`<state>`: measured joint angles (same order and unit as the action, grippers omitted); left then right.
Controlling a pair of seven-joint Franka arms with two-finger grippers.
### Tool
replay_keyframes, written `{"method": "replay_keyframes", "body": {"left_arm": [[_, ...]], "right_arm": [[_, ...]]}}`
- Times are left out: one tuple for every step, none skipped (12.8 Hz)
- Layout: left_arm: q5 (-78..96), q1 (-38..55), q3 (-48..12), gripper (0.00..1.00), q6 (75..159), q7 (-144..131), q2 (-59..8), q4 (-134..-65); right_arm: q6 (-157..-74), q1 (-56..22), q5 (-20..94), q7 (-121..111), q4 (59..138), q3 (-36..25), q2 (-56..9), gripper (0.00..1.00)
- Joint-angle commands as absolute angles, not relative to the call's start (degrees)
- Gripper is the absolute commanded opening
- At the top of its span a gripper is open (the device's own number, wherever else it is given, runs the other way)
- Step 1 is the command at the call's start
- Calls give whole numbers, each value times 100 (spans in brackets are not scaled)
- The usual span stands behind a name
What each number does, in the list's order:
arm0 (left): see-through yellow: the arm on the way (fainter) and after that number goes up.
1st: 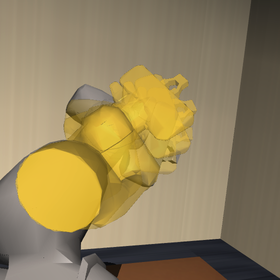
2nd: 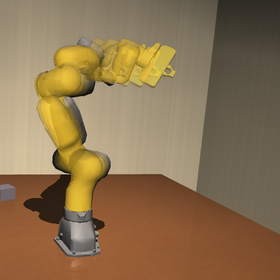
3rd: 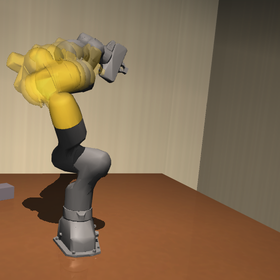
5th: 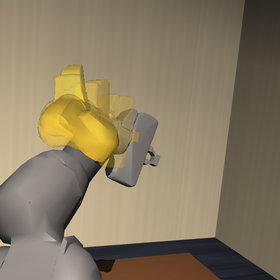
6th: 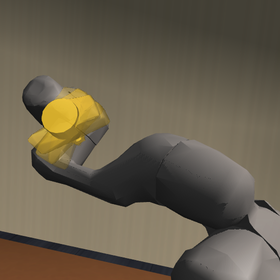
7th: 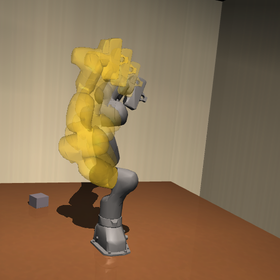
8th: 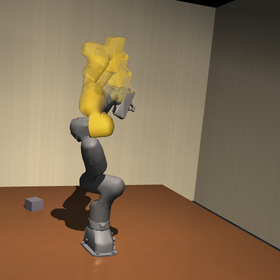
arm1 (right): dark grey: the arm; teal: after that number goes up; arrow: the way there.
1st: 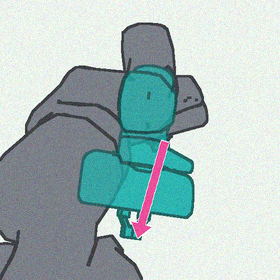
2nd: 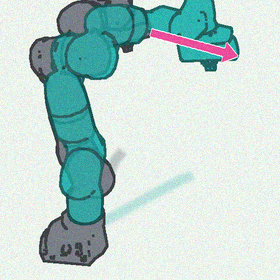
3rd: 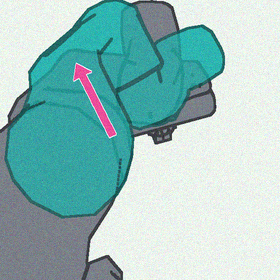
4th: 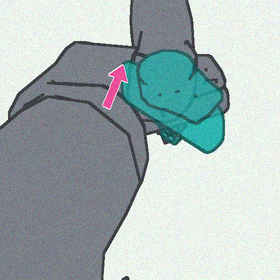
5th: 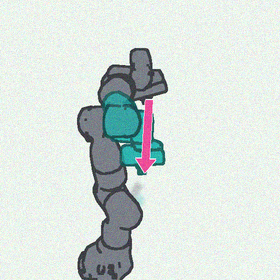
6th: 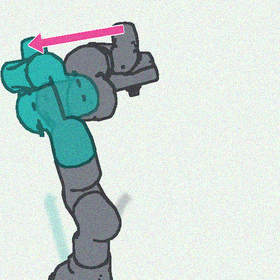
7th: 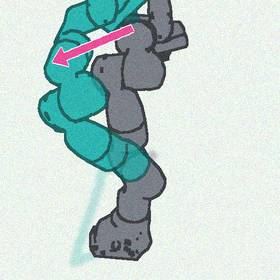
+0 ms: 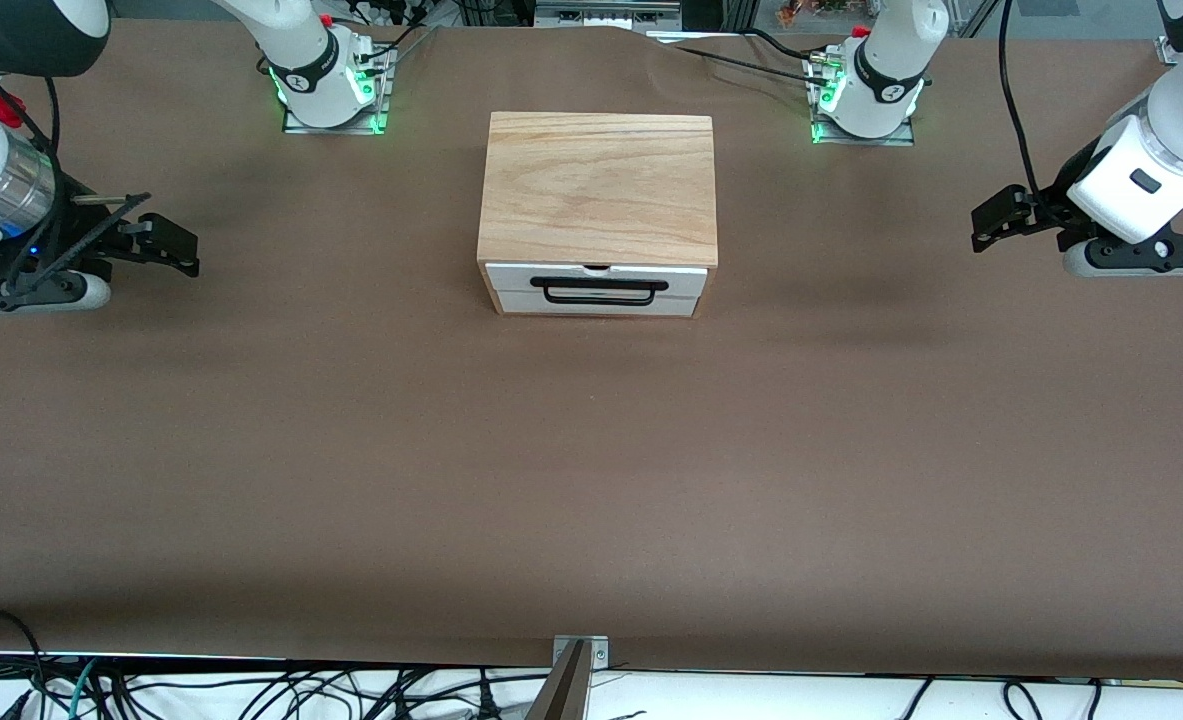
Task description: Close drawer with both arms simultaneously
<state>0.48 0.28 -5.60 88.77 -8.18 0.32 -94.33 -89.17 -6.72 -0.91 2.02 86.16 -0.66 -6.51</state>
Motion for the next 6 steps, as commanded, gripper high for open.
{"method": "replay_keyframes", "body": {"left_arm": [[123,18,-580,100,8921,-791,88,-9483],[114,18,-580,100,8921,-782,88,-9483],[123,18,-580,100,8921,-791,88,-9483],[123,18,-580,100,8912,-791,88,-9483],[123,18,-580,100,8921,-782,88,-9483],[123,18,-580,100,8912,-791,88,-9483]], "right_arm": [[-8877,-352,-202,316,8613,290,-501,100],[-8877,-352,-185,316,8605,290,-501,100],[-8877,-352,-176,316,8613,290,-501,100],[-8877,-352,-176,325,8605,299,-501,100],[-8868,-352,-167,334,8613,308,-501,100],[-8859,-352,-158,343,8613,308,-501,100]]}}
